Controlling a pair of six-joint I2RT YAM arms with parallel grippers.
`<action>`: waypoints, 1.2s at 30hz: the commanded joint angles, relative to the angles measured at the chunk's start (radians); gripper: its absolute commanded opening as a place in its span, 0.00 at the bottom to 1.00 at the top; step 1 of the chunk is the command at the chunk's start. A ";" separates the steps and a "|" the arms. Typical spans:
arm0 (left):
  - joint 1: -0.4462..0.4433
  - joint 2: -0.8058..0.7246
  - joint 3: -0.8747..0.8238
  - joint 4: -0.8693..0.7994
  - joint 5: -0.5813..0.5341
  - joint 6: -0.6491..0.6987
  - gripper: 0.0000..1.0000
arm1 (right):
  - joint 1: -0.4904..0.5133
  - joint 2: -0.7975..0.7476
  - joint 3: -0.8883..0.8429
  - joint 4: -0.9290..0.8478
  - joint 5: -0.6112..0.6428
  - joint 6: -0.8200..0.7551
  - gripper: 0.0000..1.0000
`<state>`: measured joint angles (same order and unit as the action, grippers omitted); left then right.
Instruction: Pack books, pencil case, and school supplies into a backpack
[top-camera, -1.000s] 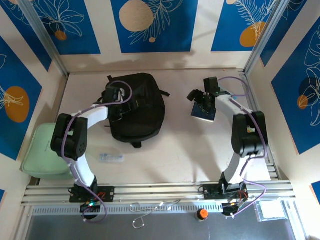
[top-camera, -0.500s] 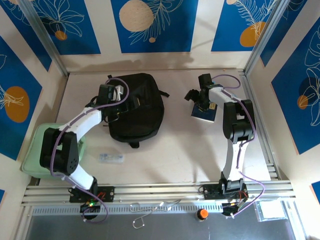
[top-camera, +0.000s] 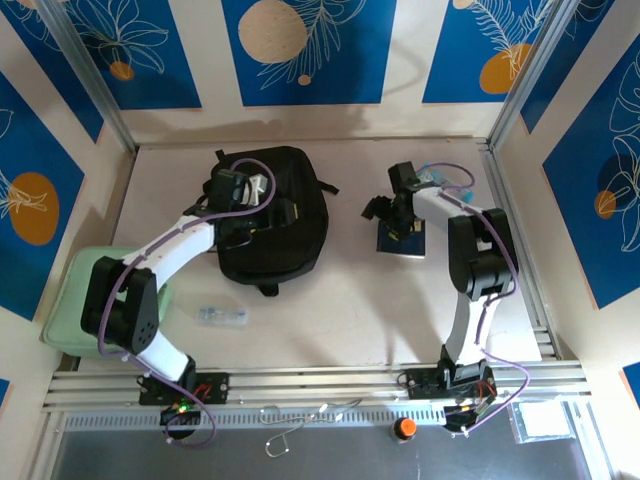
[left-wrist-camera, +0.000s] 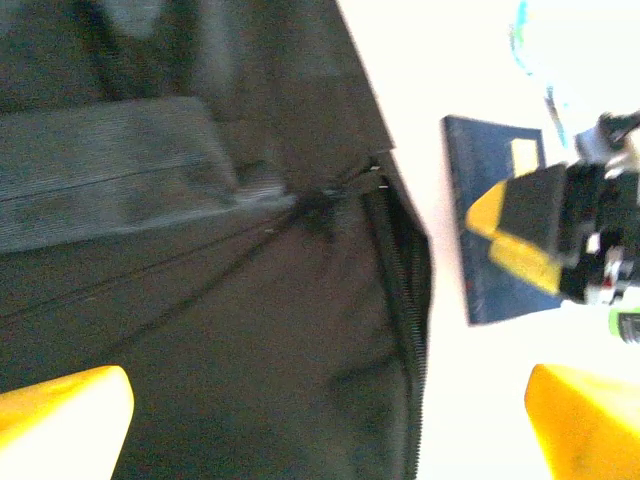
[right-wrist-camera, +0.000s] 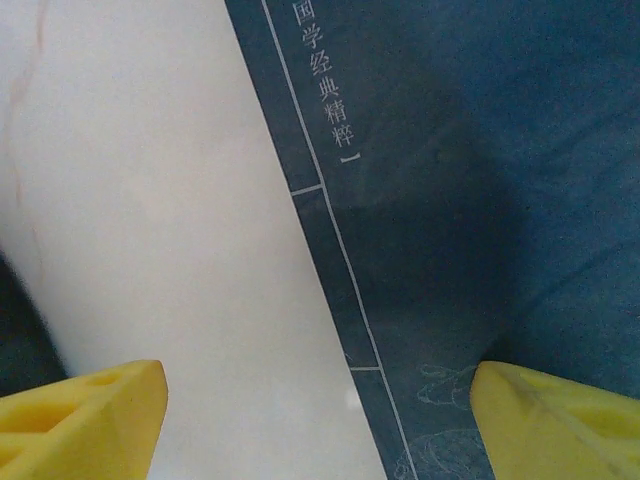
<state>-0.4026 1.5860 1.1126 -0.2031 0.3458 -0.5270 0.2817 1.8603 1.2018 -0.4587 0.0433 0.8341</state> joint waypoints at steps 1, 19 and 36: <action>-0.048 0.023 0.044 0.025 0.024 -0.041 1.00 | 0.075 -0.073 -0.167 0.009 -0.082 0.150 0.81; -0.287 0.206 0.146 0.144 0.012 -0.199 0.98 | -0.057 -0.273 -0.176 -0.066 -0.086 -0.051 0.79; -0.415 0.427 0.304 0.014 -0.109 -0.261 0.76 | -0.135 -0.158 -0.233 -0.045 -0.126 -0.067 0.76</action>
<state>-0.8066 1.9705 1.3853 -0.1471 0.2527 -0.7589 0.1551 1.6909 0.9997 -0.4824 -0.0624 0.7589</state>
